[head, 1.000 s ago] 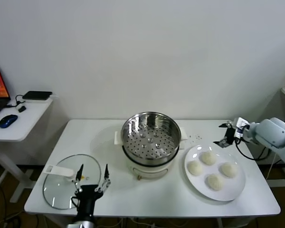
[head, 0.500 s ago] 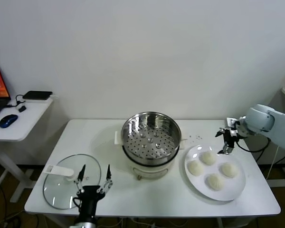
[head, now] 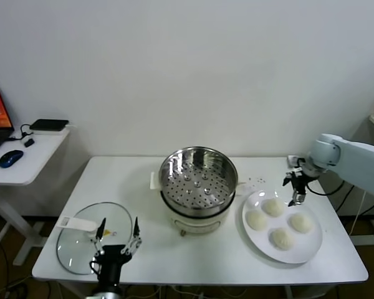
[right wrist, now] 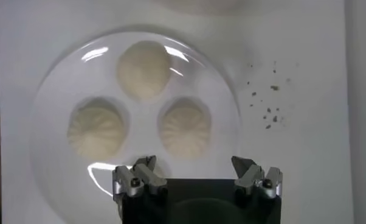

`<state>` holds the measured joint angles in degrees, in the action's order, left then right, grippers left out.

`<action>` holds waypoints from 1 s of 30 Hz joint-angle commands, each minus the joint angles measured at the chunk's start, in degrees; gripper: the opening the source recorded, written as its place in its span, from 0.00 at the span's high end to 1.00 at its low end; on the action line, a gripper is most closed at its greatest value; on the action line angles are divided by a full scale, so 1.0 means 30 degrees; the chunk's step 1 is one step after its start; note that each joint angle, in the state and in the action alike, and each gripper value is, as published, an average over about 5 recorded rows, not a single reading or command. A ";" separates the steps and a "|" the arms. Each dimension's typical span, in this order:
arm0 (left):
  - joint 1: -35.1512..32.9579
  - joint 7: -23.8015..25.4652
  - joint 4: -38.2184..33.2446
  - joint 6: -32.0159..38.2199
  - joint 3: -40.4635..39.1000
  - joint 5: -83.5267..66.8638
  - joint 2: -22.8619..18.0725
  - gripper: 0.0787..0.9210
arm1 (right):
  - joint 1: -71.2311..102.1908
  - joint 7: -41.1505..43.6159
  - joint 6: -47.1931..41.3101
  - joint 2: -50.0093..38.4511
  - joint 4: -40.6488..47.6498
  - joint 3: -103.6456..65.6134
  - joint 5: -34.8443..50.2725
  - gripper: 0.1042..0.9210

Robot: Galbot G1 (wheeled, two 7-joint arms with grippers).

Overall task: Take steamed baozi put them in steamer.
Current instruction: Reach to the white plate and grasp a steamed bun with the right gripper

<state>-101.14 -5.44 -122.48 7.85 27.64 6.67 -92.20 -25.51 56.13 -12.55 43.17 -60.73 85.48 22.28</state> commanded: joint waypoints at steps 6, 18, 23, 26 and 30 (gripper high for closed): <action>0.0043 0.0021 0.0061 -0.0092 0.0194 -0.0099 -0.0747 0.12 | 0.1301 0.0280 0.0232 0.1251 0.1546 -0.0246 0.0011 0.12; 0.0172 0.0072 0.0247 -0.0149 0.0233 -0.0091 -0.0719 0.12 | 0.2102 -0.0326 0.0086 0.1820 0.2308 -0.0829 -0.0412 0.12; 0.0247 0.0092 0.0332 -0.0190 0.0296 -0.0090 -0.0680 0.12 | 0.2264 -0.0351 0.0032 0.1932 0.2389 -0.0885 -0.0519 0.12; 0.0296 0.0098 0.0410 -0.0192 0.0323 -0.0100 -0.0644 0.12 | 0.2387 -0.0360 0.0029 0.1931 0.2392 -0.0900 -0.0601 0.12; 0.0356 0.0084 0.0485 -0.0195 0.0314 -0.0101 -0.0587 0.12 | 0.2615 -0.0430 0.0034 0.1960 0.2488 -0.1021 -0.0741 0.12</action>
<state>-100.07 -5.20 -121.04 7.29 28.58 6.41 -92.20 -17.96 54.82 -12.39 49.02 -53.36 82.32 20.16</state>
